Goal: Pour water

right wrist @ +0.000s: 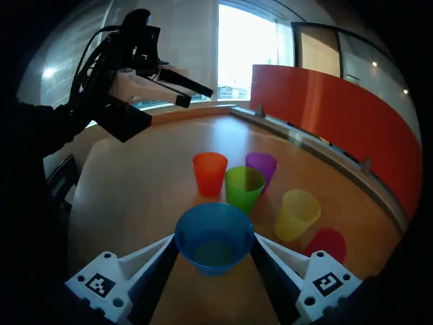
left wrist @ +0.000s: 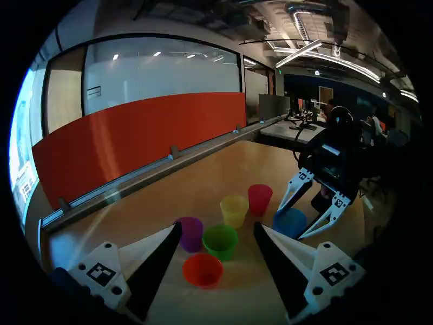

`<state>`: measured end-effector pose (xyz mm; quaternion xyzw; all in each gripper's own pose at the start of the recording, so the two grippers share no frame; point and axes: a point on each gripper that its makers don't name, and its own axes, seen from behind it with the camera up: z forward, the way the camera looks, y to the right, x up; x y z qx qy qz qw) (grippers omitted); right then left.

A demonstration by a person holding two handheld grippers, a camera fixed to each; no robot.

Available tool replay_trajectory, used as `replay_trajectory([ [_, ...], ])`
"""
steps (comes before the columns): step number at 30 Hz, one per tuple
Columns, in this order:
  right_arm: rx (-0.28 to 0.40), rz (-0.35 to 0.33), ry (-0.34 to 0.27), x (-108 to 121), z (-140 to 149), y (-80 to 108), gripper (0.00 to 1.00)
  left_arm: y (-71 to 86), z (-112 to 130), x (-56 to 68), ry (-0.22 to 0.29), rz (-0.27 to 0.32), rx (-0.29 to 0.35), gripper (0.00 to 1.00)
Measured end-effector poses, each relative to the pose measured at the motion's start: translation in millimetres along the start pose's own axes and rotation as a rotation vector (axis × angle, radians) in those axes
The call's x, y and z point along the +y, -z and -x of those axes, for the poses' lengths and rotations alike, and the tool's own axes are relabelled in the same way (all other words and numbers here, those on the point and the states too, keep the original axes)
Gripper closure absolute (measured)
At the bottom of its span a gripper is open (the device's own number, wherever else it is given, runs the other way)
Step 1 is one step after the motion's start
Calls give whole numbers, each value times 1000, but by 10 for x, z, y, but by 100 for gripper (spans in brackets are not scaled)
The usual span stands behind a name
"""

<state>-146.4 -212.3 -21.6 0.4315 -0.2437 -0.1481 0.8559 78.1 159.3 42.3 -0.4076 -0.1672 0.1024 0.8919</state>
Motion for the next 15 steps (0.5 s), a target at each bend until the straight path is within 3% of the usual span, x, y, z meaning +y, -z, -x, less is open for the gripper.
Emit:
replay_trajectory([
  [15, 115, 62, 2, 250, -462, 445, 10, -127, 6, 19, 15, 11, -4, 2],
])
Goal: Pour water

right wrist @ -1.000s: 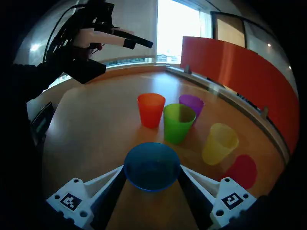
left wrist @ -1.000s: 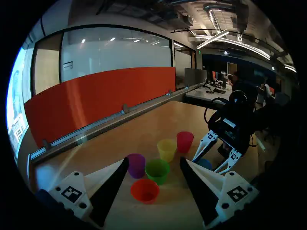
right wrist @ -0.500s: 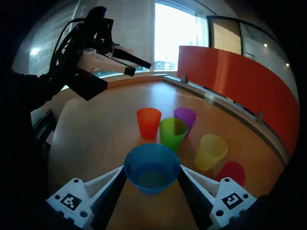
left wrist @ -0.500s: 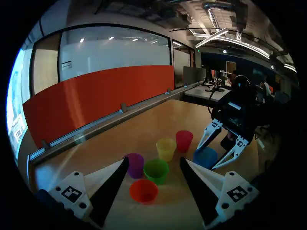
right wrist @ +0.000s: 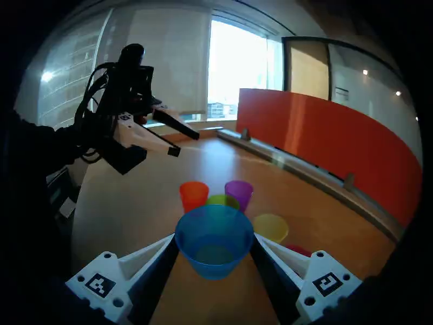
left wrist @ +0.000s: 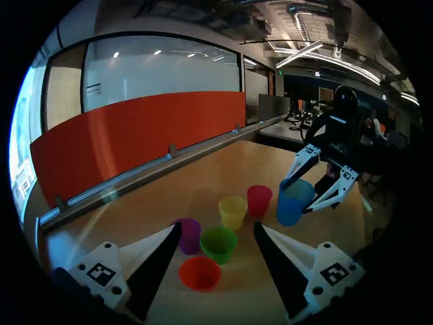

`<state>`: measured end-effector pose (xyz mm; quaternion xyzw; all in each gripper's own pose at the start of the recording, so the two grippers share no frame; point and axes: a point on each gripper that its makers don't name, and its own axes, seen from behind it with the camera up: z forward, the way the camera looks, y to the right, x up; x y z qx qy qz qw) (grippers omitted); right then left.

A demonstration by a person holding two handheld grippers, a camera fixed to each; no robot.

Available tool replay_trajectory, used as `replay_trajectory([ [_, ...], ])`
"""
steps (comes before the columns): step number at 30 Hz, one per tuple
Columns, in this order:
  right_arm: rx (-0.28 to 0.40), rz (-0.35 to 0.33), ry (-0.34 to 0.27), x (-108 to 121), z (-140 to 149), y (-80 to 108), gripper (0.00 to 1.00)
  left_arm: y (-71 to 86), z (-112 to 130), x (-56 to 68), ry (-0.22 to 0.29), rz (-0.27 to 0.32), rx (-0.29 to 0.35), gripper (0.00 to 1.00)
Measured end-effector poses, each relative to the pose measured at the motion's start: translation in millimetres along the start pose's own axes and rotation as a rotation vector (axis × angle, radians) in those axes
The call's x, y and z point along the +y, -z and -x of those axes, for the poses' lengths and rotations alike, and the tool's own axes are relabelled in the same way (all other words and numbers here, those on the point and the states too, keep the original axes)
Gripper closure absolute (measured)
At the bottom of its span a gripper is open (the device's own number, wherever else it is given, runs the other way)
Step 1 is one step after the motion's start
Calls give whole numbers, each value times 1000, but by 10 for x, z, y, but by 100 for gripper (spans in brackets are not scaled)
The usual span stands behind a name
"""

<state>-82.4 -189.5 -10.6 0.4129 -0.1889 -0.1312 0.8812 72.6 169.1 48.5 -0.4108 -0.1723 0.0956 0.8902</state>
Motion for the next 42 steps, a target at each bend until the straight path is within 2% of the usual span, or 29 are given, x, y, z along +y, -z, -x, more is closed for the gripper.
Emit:
replay_trajectory([
  [14, 156, 23, 7, 104, -547, 188, 9, -117, 42, 36, 11, 17, -6, 2],
  [23, 242, 29, -2, 150, -790, 274, 10, -188, 114, 45, 14, 23, -25, 2],
  [35, 272, 45, 7, 225, -936, 331, 10, -313, 305, 61, -1, 27, -99, 2],
  [42, 293, 53, 4, 282, -980, 358, 10, -417, 463, 52, 18, 42, -166, 2],
])
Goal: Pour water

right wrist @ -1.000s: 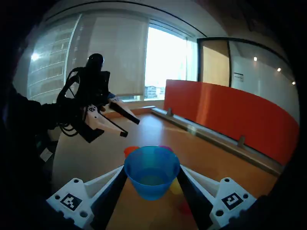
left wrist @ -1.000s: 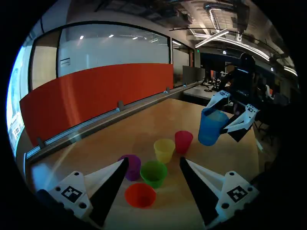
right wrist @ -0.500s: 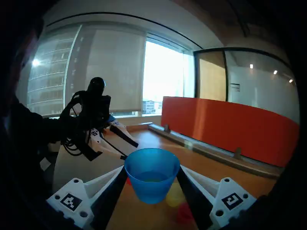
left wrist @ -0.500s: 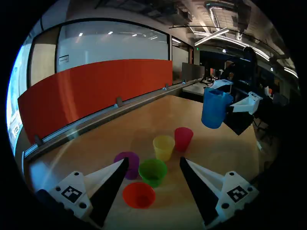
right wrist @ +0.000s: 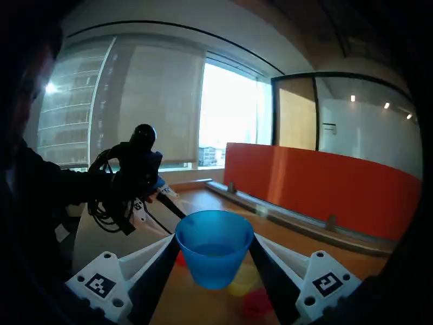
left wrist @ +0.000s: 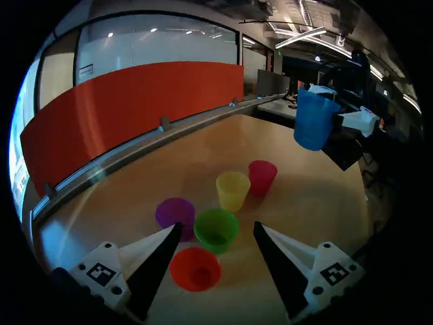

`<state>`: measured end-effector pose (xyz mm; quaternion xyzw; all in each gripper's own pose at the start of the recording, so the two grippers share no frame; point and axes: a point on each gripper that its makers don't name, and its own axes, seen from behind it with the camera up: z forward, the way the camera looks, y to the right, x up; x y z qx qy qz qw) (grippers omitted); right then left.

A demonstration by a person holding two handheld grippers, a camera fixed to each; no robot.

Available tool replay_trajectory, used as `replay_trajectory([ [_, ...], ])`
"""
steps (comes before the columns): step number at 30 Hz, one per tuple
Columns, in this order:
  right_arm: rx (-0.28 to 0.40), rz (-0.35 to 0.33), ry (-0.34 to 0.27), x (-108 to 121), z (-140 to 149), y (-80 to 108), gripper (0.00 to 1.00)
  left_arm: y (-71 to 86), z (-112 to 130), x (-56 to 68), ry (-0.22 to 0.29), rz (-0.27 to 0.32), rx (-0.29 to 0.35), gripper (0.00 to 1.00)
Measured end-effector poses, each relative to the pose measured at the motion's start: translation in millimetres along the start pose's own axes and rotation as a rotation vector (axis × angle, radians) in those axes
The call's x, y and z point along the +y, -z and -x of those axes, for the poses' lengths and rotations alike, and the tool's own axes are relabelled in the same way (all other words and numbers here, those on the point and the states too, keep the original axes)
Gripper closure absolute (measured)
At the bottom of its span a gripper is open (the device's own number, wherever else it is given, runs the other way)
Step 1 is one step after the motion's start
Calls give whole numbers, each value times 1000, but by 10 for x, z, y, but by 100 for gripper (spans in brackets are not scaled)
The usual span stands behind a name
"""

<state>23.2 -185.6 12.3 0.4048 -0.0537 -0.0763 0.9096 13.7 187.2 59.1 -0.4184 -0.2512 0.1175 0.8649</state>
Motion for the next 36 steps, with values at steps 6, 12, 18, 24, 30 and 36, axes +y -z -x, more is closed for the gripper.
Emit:
replay_trajectory([
  [6, 18, 10, -1, 69, -38, 19, 9, -134, 148, -28, 10, 13, -58, 1],
  [12, 31, 14, -2, 102, -82, 65, 9, -281, 284, -82, 2, 11, -114, 1],
  [18, 33, 19, 1, 128, -92, 103, 9, -395, 370, -126, 1, 5, -158, 1],
  [24, 32, 27, 3, 151, -97, 125, 10, -467, 408, -110, -3, 10, -181, 2],
  [30, 30, 29, 2, 160, -96, 135, 10, -524, 448, -104, -7, 11, -201, 2],
  [36, 32, 32, 1, 175, -80, 149, 10, -591, 472, -93, -7, 13, -214, 1],
])
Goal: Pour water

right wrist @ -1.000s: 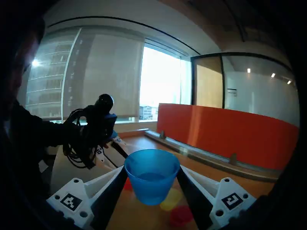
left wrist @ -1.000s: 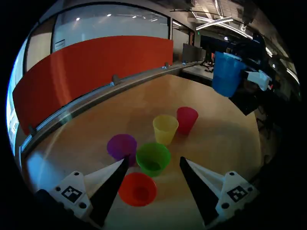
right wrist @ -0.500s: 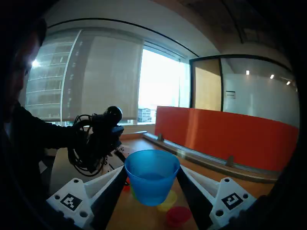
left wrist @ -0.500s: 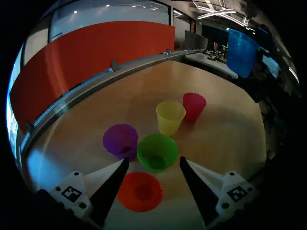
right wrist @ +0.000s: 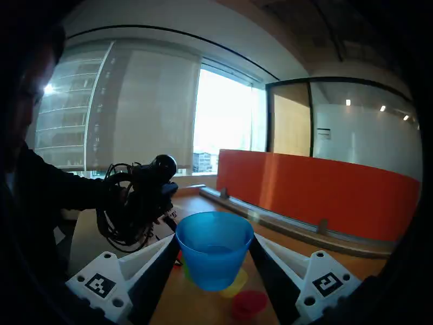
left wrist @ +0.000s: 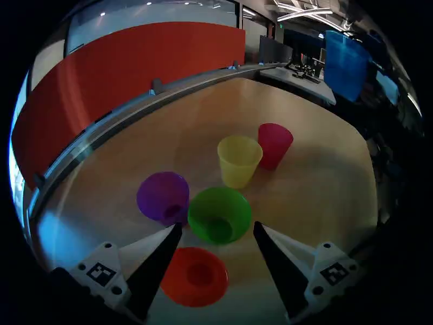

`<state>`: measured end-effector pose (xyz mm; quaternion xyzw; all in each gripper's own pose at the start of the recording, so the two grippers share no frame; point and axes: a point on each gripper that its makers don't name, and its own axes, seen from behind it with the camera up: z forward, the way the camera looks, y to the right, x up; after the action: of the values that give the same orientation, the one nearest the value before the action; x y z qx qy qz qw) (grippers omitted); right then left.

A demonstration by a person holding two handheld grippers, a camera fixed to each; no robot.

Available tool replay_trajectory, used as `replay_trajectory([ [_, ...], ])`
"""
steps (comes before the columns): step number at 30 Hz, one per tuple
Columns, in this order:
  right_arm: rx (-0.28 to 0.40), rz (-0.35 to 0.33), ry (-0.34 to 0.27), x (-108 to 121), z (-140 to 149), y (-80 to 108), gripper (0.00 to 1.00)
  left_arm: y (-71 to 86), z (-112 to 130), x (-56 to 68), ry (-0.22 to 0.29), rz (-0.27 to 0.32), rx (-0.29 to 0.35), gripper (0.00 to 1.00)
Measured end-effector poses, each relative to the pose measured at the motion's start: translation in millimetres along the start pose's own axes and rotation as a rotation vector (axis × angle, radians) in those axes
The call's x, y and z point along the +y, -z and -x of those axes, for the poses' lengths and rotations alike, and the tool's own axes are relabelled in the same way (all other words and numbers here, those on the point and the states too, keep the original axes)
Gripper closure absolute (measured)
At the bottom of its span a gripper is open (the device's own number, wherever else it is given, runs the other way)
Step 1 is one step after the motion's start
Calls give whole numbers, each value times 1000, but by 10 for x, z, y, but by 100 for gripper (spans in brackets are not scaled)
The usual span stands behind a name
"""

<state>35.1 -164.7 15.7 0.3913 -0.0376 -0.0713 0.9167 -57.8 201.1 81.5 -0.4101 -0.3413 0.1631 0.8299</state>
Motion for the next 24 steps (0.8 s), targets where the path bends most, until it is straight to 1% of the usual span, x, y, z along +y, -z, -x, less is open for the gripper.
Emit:
replay_trajectory([
  [11, -6, 9, -1, 44, 45, 3, 10, -142, -18, 9, 12, -2, -9, 2],
  [24, -12, 6, 0, 29, 57, -21, 10, -234, -22, -20, 33, -13, -4, 2],
])
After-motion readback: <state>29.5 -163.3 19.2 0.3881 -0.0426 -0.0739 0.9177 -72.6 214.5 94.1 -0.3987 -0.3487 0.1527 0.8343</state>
